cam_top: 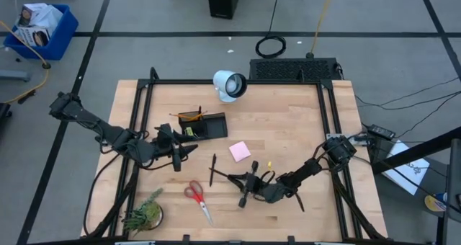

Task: Pick and place office supplies into organizer
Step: Put the black pen into the black desk organizer

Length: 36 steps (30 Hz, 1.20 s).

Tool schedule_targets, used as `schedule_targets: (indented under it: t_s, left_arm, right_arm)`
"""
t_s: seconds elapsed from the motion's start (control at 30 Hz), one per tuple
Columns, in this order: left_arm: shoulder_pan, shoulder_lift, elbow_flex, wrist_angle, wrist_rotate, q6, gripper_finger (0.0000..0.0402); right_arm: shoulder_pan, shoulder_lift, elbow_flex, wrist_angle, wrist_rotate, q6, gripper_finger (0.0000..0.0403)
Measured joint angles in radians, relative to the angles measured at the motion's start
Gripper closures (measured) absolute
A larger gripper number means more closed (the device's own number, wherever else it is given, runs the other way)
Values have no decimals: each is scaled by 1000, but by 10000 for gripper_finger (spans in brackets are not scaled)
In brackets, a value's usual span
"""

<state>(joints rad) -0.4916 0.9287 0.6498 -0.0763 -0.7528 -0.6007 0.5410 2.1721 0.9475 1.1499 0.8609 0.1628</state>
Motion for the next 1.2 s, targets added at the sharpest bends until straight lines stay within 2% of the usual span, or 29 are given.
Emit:
schedule_targets:
  t_s: [0.17,0.37,0.57,0.9,1.2]
  left_arm:
    - [-1,0,0,73,81,-4,213]
    - [-1,0,0,122,107,-14,213]
    - [0,27,0,172,100,-11,213]
    - [-1,130,0,203,75,-6,213]
    - [-9,147,0,208,98,-29,213]
  right_arm:
    - [1,0,1,168,-2,-110,375]
    - [-20,-2,2,337,-42,-220,375]
    - [-75,-2,11,351,-85,-226,375]
    - [-156,-2,72,358,-237,-239,378]
    - [-170,-2,100,372,-238,-278,379]
